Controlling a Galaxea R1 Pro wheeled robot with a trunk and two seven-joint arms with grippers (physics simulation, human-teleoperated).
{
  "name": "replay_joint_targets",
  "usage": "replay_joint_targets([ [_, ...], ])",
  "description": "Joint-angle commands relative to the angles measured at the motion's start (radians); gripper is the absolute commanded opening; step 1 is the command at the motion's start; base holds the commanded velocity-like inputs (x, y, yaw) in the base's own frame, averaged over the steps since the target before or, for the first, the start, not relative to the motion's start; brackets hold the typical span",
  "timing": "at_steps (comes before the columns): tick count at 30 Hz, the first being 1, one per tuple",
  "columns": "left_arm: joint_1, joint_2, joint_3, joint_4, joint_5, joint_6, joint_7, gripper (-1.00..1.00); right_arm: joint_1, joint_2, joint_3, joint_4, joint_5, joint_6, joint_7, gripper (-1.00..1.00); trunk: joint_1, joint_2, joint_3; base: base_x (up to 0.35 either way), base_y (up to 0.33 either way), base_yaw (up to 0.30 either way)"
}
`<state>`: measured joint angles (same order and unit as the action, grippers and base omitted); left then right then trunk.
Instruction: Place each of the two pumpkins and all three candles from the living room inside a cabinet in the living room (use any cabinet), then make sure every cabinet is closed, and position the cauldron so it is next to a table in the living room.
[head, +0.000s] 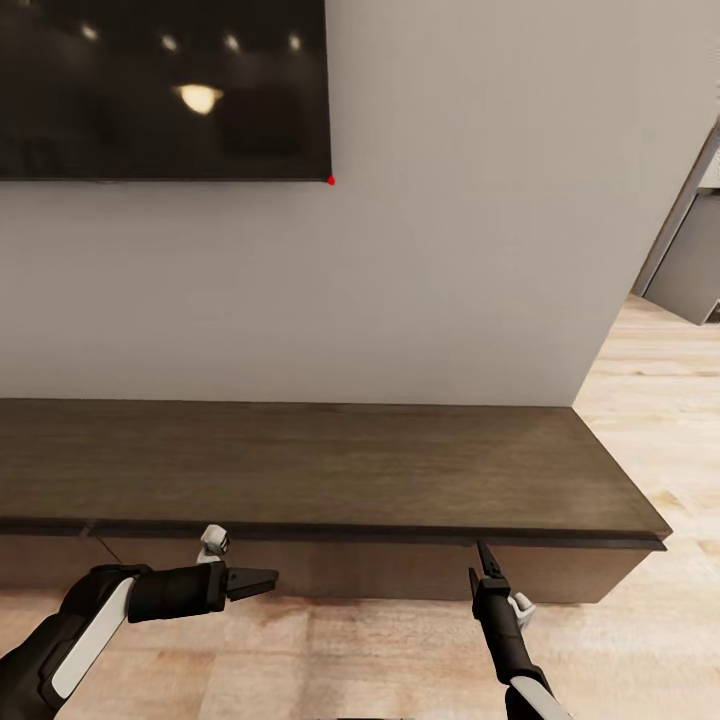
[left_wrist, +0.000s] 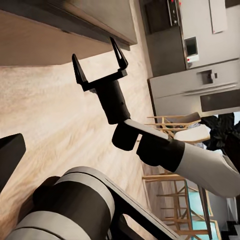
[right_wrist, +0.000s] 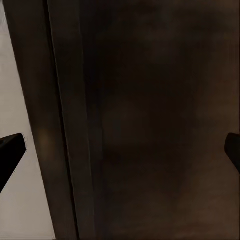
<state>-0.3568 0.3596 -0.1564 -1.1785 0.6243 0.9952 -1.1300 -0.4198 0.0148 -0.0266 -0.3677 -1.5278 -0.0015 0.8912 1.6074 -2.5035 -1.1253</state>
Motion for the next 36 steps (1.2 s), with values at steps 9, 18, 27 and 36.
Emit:
replay_joint_targets([
  [9,-0.001,0.001,-0.002,0.000,0.003,0.005,-0.002,1.00,0.000,0.001,-0.003,0.001,0.000,0.000,0.003,1.00,-0.001,0.000,0.007,0.000,0.000,0.000],
  [18,-0.001,0.001,-0.002,0.000,0.004,0.005,-0.002,1.00,0.000,0.001,-0.003,0.001,0.000,0.000,0.003,1.00,-0.002,0.001,0.015,0.000,0.000,0.000],
  [27,-0.001,0.001,0.000,0.002,0.003,0.005,-0.002,1.00,0.000,0.001,-0.003,0.001,0.000,0.000,0.003,1.00,-0.002,0.001,0.015,0.051,0.008,0.000],
  [36,-0.001,0.001,0.000,0.002,0.003,0.005,-0.003,1.00,0.000,0.001,-0.003,0.001,0.000,0.000,0.003,1.00,-0.002,0.001,0.015,0.019,0.003,0.000],
])
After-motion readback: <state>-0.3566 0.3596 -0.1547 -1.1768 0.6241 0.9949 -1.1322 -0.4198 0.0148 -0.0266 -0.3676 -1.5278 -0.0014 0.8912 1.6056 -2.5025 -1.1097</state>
